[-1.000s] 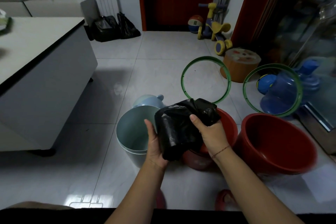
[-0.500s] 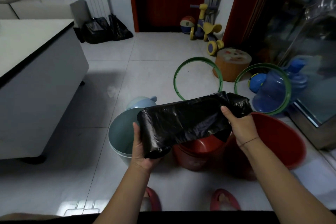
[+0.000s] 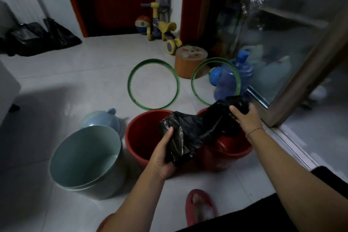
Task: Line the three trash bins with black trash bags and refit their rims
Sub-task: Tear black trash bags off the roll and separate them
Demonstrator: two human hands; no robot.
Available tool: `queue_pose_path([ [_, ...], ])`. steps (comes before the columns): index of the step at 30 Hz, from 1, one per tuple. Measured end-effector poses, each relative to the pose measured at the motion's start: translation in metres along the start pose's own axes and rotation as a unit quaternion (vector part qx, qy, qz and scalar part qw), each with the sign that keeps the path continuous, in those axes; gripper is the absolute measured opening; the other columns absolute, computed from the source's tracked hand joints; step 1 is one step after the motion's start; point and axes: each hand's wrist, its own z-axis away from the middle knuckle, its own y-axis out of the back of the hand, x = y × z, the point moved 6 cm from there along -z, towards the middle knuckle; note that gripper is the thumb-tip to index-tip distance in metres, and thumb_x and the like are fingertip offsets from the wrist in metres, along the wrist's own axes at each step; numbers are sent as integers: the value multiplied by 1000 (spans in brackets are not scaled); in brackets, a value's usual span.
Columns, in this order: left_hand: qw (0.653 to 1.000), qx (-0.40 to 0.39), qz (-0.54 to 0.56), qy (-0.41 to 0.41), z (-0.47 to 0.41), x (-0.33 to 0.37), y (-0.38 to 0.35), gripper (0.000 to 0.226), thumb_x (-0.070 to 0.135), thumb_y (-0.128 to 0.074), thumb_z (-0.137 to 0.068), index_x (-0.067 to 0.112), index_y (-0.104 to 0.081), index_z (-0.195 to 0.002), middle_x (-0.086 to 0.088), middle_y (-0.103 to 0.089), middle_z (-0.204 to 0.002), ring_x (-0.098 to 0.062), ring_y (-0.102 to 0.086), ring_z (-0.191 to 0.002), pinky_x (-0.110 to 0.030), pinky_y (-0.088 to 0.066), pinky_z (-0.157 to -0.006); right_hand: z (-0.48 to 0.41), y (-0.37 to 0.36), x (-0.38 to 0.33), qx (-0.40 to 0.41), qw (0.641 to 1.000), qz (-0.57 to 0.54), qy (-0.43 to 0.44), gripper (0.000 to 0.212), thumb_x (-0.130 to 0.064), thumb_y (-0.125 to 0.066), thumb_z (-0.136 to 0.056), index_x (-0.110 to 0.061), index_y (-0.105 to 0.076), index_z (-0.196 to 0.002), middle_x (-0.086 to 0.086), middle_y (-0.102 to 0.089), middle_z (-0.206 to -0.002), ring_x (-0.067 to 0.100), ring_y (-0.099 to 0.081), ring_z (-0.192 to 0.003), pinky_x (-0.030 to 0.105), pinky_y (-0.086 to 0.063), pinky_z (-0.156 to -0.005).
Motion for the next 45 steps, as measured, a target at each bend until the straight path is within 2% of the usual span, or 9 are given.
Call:
queue_pose_path([
  [5, 998, 54, 5, 7, -19, -30, 8, 55, 32, -68, -76, 6, -61, -123, -19, -66, -120, -32, -65, -104, -46, -46, -97, -7, 15, 62, 83, 993, -13, -79, 92, -63, -77, -60, -11, -49, -131, 13, -56, -130, 27, -57, -116, 42, -47, -100],
  [10, 996, 83, 1, -9, -15, -39, 14, 53, 31, -63, -79, 4, -60, -123, -22, -64, -122, -34, -62, -111, -47, -43, -99, 88, -8, 85, 110, 976, -64, -177, 49, -43, -72, -77, -3, -65, -104, 17, -68, -109, 26, -64, -94, 31, -48, -82],
  [15, 997, 71, -34, -5, -10, -39, 14, 56, 35, -61, -81, 3, -58, -126, -22, -60, -127, -34, -55, -121, -47, -38, -106, 162, -69, 123, -119, 875, -189, -430, 98, -78, -58, -59, -19, -46, -137, 7, -50, -139, 24, -48, -126, 44, -28, -110],
  [17, 997, 66, -47, -4, -5, -40, 13, 56, 34, -61, -81, 2, -57, -126, -22, -62, -125, -33, -57, -119, -47, -40, -104, 163, -86, 110, -172, 857, -267, -405, 84, -66, -63, -63, -17, -54, -131, 4, -59, -132, 22, -51, -125, 45, -27, -112],
  [22, 998, 56, -38, -8, 7, -37, 15, 54, 34, -59, -82, 5, -56, -127, -20, -63, -125, -33, -58, -117, -46, -41, -102, 120, -75, 76, -65, 909, -343, -227, 27, -15, -70, -81, -3, -67, -105, 18, -69, -111, 32, -63, -109, 44, -49, -96],
  [26, 999, 34, -2, -14, 12, -27, 21, 50, 33, -66, -79, 6, -65, -120, -20, -62, -127, -35, -54, -122, -50, -32, -110, 98, -55, 54, -49, 941, -299, -147, 6, -11, -67, -84, -10, -71, -89, 11, -73, -96, 29, -66, -101, 41, -51, -93],
  [31, 998, 28, 37, -39, 23, 1, 40, 82, 26, -97, -36, 5, -69, -110, -15, -71, -105, -29, -70, -92, -50, -53, -88, 97, -32, 56, -35, 958, -250, -134, 3, -13, -68, -83, -15, -70, -86, 9, -73, -90, 27, -69, -91, 44, -54, -87],
  [39, 995, 11, 31, -91, 50, 32, 47, 48, 31, -89, -51, 6, -77, -91, -9, -73, -95, -23, -71, -85, -42, -58, -74, 128, -40, 126, -80, 958, -162, -224, 31, -22, -76, -78, -8, -68, -104, 13, -72, -105, 28, -68, -101, 48, -50, -97],
  [45, 996, -2, 17, -91, 60, 29, 46, 60, 30, -96, -37, 8, -77, -90, -8, -72, -96, -24, -71, -86, -41, -57, -74, 134, -29, 139, -27, 964, -117, -235, 43, -29, -67, -85, -3, -58, -117, 5, -59, -111, 21, -55, -107, 32, -44, -92],
])
